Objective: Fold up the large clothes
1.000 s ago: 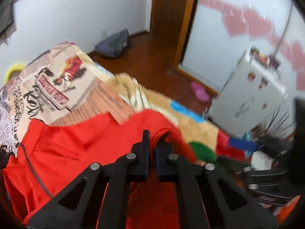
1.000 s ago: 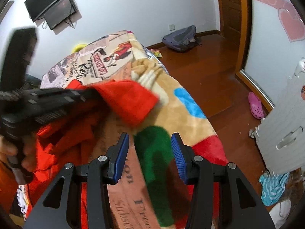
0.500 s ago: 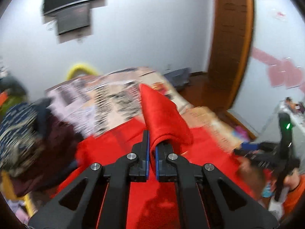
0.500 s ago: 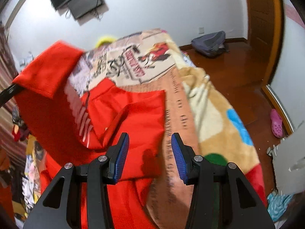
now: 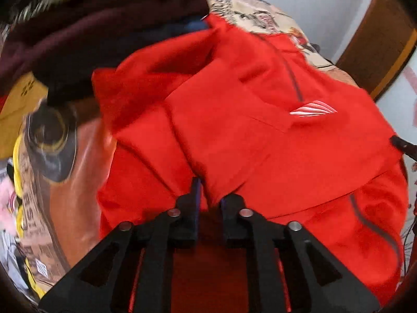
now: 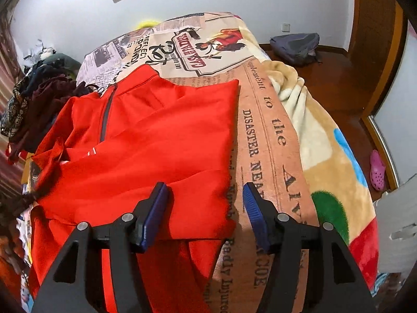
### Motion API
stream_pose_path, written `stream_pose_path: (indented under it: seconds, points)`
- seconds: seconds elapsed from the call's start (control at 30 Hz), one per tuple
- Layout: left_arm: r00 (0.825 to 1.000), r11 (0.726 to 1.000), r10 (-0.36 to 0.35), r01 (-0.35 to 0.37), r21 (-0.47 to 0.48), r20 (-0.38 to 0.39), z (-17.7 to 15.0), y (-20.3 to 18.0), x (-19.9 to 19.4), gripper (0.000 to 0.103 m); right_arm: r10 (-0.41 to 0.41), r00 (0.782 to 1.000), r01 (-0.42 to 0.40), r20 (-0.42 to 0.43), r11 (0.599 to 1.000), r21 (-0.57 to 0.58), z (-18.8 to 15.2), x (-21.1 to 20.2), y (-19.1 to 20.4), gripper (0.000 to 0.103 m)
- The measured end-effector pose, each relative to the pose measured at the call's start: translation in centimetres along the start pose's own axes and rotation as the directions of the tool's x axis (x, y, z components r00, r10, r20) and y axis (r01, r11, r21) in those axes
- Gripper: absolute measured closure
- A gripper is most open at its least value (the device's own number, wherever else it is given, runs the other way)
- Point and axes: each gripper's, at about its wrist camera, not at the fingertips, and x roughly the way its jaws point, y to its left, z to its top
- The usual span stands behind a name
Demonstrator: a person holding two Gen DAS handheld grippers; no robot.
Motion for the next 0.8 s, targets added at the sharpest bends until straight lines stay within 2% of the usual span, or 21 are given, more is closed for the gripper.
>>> stream_pose_path:
  seconds: [0.03, 0.07, 0.1, 0.3, 0.47, 0.53, 0.6, 0.63, 0.8]
  points:
    - [1.0, 1.0, 0.005, -0.004, -0.018, 0.009, 0.0, 0.3, -0.1, 0.075, -0.006, 1.0, 0.006, 0.001, 1.0, -0.004, 0.1, 0.2, 0.2, 0.047]
    - [0.999, 0.999, 0.034, -0.033, -0.032, 0.016, 0.1, 0.5, -0.3, 0.062, -0.011, 1.0, 0.012, 0.004, 1.0, -0.008, 0.1, 0.3, 0.3, 0.047]
    - [0.998, 0.998, 0.051, -0.05, -0.033, 0.022, 0.3, 0.5, -0.4, 0.056, -0.018, 1.0, 0.018, 0.007, 1.0, -0.011, 0.1, 0.3, 0.4, 0.047]
    - [0.988, 0.983, 0.141, -0.148, 0.111, 0.064, 2.4, -2.2, -0.7, 0.054, -0.016, 1.0, 0.016, 0.012, 1.0, 0.004, 0.1, 0.3, 0.2, 0.047]
    - [0.987, 0.967, 0.14, -0.154, 0.205, 0.079, 3.7, -5.4, 0.8, 0.054, -0.024, 1.0, 0.024, 0.019, 1.0, 0.0, 0.0, 0.3, 0.3, 0.047]
    - [0.984, 0.96, 0.153, -0.17, 0.223, 0.093, 4.2, -6.2, 1.4, 0.059, -0.025, 1.0, 0.025, 0.019, 1.0, -0.003, -0.1, 0.3, 0.2, 0.047]
    - [0.982, 0.957, 0.153, -0.175, 0.232, 0.111, 4.8, -6.6, 1.6, 0.086, -0.023, 1.0, 0.023, 0.016, 1.0, -0.006, 0.0, 0.3, 0.2, 0.047]
    - [0.982, 0.958, 0.15, -0.173, 0.23, 0.115, 5.1, -6.6, 1.5, 0.093, -0.022, 1.0, 0.022, 0.016, 1.0, -0.007, 0.0, 0.3, 0.2, 0.047]
    - [0.97, 0.977, 0.13, -0.161, 0.143, 0.204, 5.8, -4.2, -2.0, 0.099, -0.017, 1.0, 0.017, 0.016, 1.0, -0.012, -0.1, 0.3, 0.2, 0.047]
